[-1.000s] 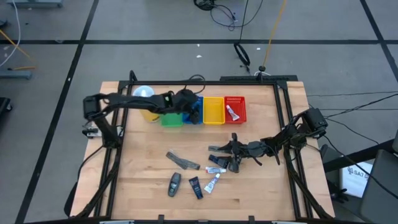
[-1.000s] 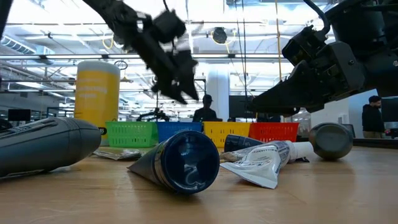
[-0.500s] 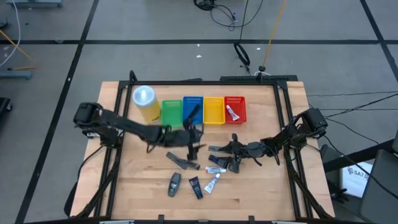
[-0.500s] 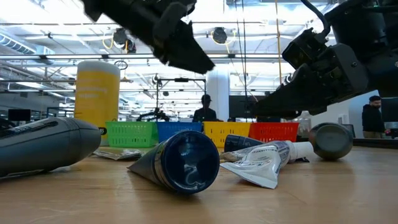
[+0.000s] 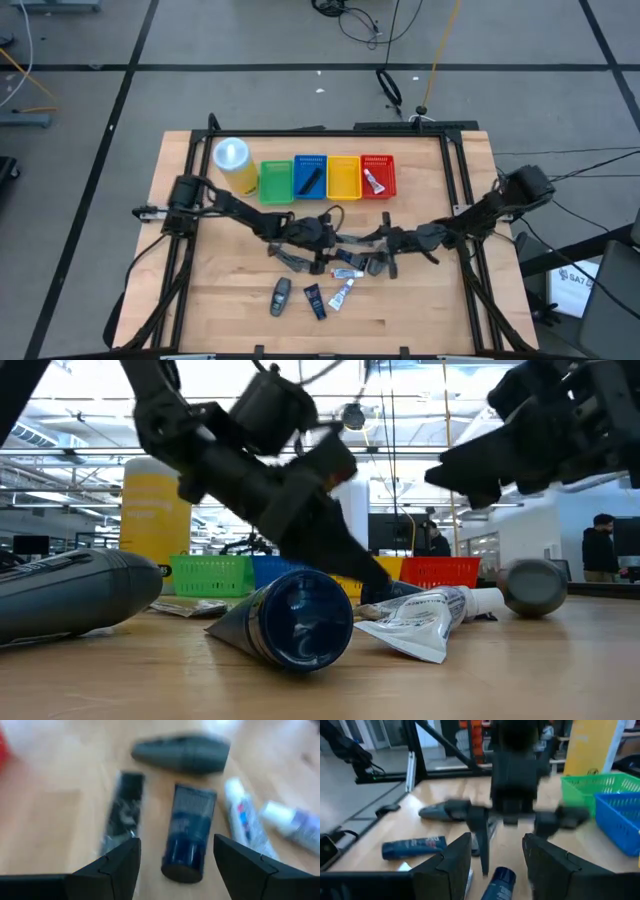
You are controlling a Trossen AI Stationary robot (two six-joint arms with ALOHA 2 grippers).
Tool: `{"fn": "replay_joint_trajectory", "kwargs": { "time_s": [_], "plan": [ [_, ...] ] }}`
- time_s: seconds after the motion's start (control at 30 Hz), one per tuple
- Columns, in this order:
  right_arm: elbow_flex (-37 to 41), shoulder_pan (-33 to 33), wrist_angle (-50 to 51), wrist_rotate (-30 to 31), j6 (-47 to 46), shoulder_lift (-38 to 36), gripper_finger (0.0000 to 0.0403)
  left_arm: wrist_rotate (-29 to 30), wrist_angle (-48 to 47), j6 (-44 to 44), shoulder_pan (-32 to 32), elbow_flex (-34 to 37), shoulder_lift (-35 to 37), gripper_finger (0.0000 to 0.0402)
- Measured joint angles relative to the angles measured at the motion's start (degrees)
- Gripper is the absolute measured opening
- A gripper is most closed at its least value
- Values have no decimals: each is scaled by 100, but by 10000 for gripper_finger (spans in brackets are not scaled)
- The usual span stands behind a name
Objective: Pick & Place Travel size toiletries
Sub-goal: Put the shave cream into the green basket
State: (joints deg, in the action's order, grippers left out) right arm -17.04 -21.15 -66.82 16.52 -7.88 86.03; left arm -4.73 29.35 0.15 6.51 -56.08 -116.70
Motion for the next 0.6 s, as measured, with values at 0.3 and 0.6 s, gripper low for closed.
{"fn": "replay_joint_trajectory", "kwargs": {
  "time_s": [0.3,0.6],
  "plan": [
    [615,2,-33,451,-325,-519,171,-426,-183,775,-40,-234,-311,266],
    [632,2,3,596,-457,-391,171,-271,-214,528,-44,-240,-295,161]
  ]
}}
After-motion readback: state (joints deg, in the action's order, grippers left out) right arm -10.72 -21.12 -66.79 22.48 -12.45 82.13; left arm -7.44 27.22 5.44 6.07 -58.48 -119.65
